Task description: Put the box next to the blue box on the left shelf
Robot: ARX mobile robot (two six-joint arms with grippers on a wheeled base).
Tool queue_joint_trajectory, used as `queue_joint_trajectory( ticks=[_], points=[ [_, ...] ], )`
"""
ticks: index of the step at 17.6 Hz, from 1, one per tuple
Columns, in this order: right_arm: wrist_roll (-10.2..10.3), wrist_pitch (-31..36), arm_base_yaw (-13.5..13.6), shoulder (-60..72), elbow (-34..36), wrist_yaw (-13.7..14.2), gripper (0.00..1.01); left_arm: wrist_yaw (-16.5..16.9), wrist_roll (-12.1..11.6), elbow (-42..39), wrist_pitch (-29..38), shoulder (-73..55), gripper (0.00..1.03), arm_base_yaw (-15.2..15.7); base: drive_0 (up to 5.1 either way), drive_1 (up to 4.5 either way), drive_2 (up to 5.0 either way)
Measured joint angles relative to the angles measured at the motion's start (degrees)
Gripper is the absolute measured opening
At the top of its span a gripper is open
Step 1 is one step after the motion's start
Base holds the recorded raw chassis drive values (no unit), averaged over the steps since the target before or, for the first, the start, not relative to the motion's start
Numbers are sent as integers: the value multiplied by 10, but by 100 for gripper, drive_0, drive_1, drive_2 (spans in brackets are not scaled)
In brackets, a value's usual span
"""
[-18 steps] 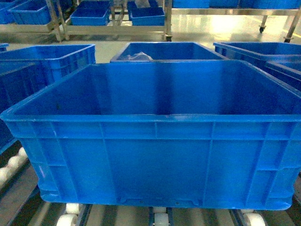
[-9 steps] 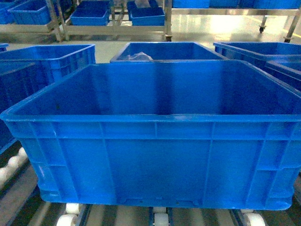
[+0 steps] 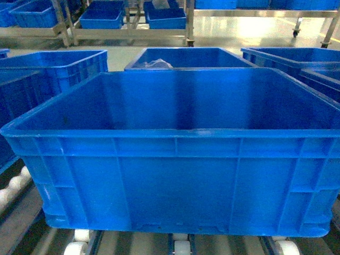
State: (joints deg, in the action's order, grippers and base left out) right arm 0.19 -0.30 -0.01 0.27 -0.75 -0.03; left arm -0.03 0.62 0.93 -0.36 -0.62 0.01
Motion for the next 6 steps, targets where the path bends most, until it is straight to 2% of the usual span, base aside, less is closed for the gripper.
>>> queue_joint_trajectory(
  ticks=[6],
  points=[
    [0,0,0,0,0,0,98,0,0,0,0,0,98,0,0,0,0]
  ],
)
